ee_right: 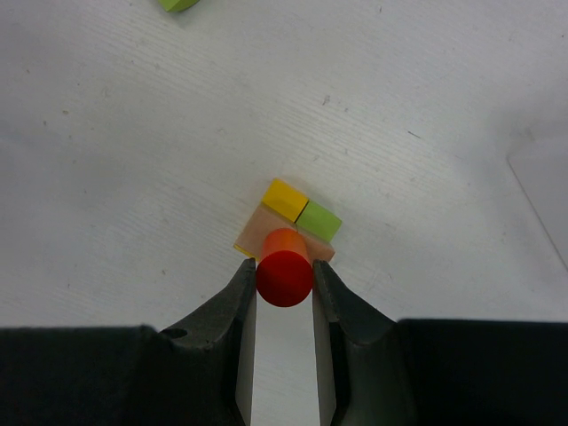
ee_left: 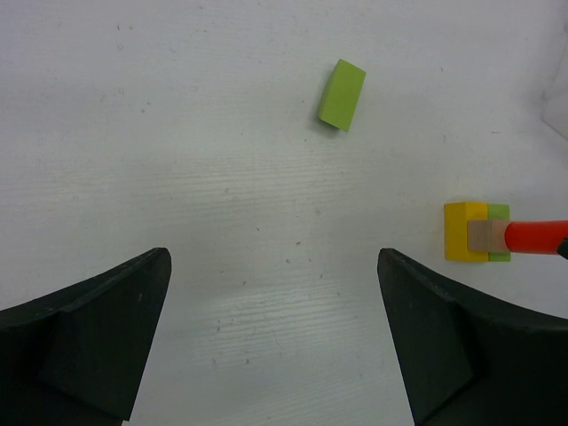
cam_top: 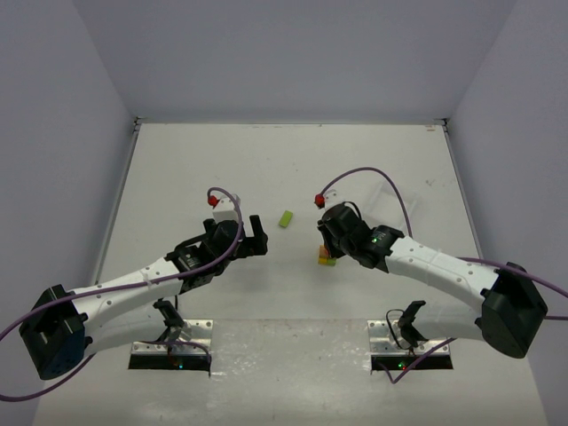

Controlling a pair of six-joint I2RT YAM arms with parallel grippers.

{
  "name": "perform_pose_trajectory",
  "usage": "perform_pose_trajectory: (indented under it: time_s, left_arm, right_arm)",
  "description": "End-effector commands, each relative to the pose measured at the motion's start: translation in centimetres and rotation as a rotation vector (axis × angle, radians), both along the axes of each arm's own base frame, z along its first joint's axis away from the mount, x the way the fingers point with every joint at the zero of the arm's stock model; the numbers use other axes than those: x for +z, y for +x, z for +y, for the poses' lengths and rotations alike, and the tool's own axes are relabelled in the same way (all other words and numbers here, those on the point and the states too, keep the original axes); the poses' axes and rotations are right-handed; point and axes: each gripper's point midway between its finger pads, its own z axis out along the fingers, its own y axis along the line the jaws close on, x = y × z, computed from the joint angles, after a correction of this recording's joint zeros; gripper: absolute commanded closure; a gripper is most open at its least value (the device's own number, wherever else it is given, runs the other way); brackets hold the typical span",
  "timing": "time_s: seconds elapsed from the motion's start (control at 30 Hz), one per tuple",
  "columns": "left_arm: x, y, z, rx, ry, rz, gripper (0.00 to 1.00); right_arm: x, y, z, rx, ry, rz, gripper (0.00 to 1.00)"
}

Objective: Build the wood block tower

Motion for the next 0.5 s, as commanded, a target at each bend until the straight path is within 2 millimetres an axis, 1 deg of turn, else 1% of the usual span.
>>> perform_pose_trajectory:
  time_s: [0.0,0.07,0.17,0.3,0.37,0.4,0.47]
  left_arm:
    - [1.44,0.92,-0.22,0.022,-0.035,-0.036,0.0]
    - [1.4,0.94,-0.2,0.022,-0.033,-0.035,0.0]
    - [1.4,0.92,-0.23,0.021,-0.034,-0.034,0.0]
    - [1.37,0.9,-0.21,0.02,-0.032,-0.033,0.0]
    - [1.4,0.92,-0.23,0.021,-0.034,-0.034,0.0]
    - [1.37,0.9,-0.21,0.021,-0.033,-0.033,0.0]
    - [1.28,0.87,-0.19,0.022,-0.032,-0.029,0.0]
  right_arm:
    - [2.16,1.16,1.25,-0.014,0.052,-0.051,0.88]
    - [2.06,1.17,1.2,-0.017,0.048,-0.049,0.87]
    - [2.09,1.17,1.18,-0.023,0.05,-0.047,0.83]
    - [2.18,1.21,1.01,-0.035,0.046,-0.048,0.74]
    - [2.24,1.23,1.0,-0.044,0.052,-0.049,0.66]
    - [2.21,1.2,0.99,-0.042,0.05,-0.047,0.6]
    - [2.23,1.22,0.97,-0.046,0.053,-0.049,0.54]
